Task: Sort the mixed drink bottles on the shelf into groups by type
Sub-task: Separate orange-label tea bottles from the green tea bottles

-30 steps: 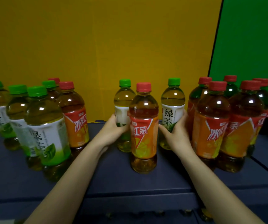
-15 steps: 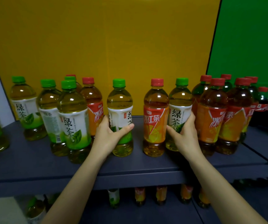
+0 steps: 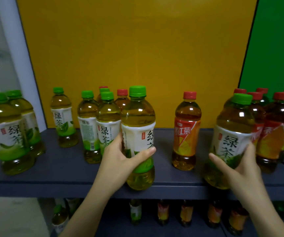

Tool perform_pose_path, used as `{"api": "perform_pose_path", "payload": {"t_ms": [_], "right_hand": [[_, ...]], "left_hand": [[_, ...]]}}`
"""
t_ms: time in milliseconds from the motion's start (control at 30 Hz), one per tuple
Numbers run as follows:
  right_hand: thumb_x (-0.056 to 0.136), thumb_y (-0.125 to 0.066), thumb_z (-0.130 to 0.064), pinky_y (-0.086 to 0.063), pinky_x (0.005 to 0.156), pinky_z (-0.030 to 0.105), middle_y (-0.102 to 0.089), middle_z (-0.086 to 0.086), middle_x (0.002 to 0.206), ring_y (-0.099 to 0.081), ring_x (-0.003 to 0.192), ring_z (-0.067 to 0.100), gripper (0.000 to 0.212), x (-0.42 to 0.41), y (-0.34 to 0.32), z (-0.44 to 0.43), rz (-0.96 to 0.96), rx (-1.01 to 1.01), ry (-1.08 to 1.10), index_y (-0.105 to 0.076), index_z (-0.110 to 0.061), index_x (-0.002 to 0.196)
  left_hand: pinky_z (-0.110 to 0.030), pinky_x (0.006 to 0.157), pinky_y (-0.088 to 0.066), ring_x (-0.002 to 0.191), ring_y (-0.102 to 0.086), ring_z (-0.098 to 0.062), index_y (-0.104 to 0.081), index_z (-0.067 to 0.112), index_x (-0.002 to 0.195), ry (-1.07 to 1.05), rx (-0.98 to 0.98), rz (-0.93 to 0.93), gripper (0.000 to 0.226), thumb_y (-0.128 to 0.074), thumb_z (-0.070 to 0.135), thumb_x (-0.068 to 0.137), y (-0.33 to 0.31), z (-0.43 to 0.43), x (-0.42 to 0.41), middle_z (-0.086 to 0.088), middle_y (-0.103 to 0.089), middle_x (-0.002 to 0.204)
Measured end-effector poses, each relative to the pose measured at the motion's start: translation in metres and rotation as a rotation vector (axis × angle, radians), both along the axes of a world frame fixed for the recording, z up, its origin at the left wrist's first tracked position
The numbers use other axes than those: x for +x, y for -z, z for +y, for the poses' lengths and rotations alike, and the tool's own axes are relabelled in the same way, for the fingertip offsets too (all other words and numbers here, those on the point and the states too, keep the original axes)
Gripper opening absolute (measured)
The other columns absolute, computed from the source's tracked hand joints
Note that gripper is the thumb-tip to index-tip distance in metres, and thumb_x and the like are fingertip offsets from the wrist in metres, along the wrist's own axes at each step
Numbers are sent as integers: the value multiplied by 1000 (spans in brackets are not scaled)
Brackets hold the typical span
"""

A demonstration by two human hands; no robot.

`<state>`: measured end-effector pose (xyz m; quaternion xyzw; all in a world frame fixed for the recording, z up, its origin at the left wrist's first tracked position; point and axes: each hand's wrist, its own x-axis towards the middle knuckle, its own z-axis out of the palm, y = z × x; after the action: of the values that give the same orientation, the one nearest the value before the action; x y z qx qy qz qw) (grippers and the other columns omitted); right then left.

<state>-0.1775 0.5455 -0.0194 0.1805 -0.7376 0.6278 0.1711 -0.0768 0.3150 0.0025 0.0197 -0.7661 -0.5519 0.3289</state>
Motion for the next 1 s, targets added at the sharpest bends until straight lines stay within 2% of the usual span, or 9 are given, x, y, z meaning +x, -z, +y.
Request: {"api": "perform_pose_path", "payload": {"t_ms": [200,367,467,567,667,733,800,900,1000], "right_hand": [[58,-73,-26,-48,80,27,-61,-29,98,-58,93,-10,63,33,-15,-9,-19,-26,-248,-43,-43,111],[57,-74,-51,-50,86,33,-62,-24,109,-61,99,-3,69,51,-12,-53,-9,0,-384,-43,-42,118],[58,-73,-38,-52,85,25,-63,-23,109,-61,101,-4,68,63,-14,-88,13,11,-490,-44,-38,119],[66,-74,-29,-51,80,14,-62,-27,107,-60,100,-7,60,75,-17,-128,43,29,-570,-43,-39,117],[72,-75,-26,-49,82,13,-62,-28,106,-58,101,-8,58,86,-18,-173,70,50,-575,-42,-40,117],[71,-76,-33,-50,91,26,-63,-21,110,-58,106,-3,58,91,-17,-203,87,50,-552,-42,-39,118],[70,-76,-36,-49,94,37,-61,-17,114,-57,110,2,60,95,-15,-231,107,47,-523,-42,-36,119],[72,-77,-27,-48,96,35,-58,-14,118,-54,111,0,67,97,-9,-264,135,24,-463,-39,-28,128],[72,-76,-28,-46,97,27,-55,-15,119,-52,112,-3,75,97,-1,-283,145,59,-362,-33,-23,134]], "left_hand": [[-7,65,-50,87,-63,11,-60,36,95,-133,21,0,52,-73,47,45,-4,-23,44,33,-66,92],[-12,67,-54,88,-66,3,-63,32,98,-262,51,31,56,-79,43,46,0,-60,74,24,-70,93],[-20,72,-56,87,-66,3,-62,34,96,-359,45,26,55,-83,47,46,-1,-89,86,21,-71,88],[-35,82,-54,92,-66,-6,-62,34,96,-442,2,8,58,-83,56,46,0,-121,90,15,-69,97],[-39,85,-54,95,-64,-8,-61,35,95,-462,-54,-24,60,-78,63,45,2,-152,88,15,-68,98],[-36,86,-53,95,-63,-5,-61,32,100,-447,-81,-46,59,-80,59,50,4,-171,84,16,-67,98],[-29,85,-51,91,-59,3,-61,28,103,-433,-100,-50,51,-82,43,60,5,-188,79,19,-65,95],[-18,77,-46,88,-52,11,-58,26,107,-419,-171,-47,46,-79,33,67,6,-208,71,20,-61,92],[-25,84,-47,91,-57,1,-55,26,109,-375,-197,-61,47,-77,36,69,13,-222,62,15,-62,98]]}}
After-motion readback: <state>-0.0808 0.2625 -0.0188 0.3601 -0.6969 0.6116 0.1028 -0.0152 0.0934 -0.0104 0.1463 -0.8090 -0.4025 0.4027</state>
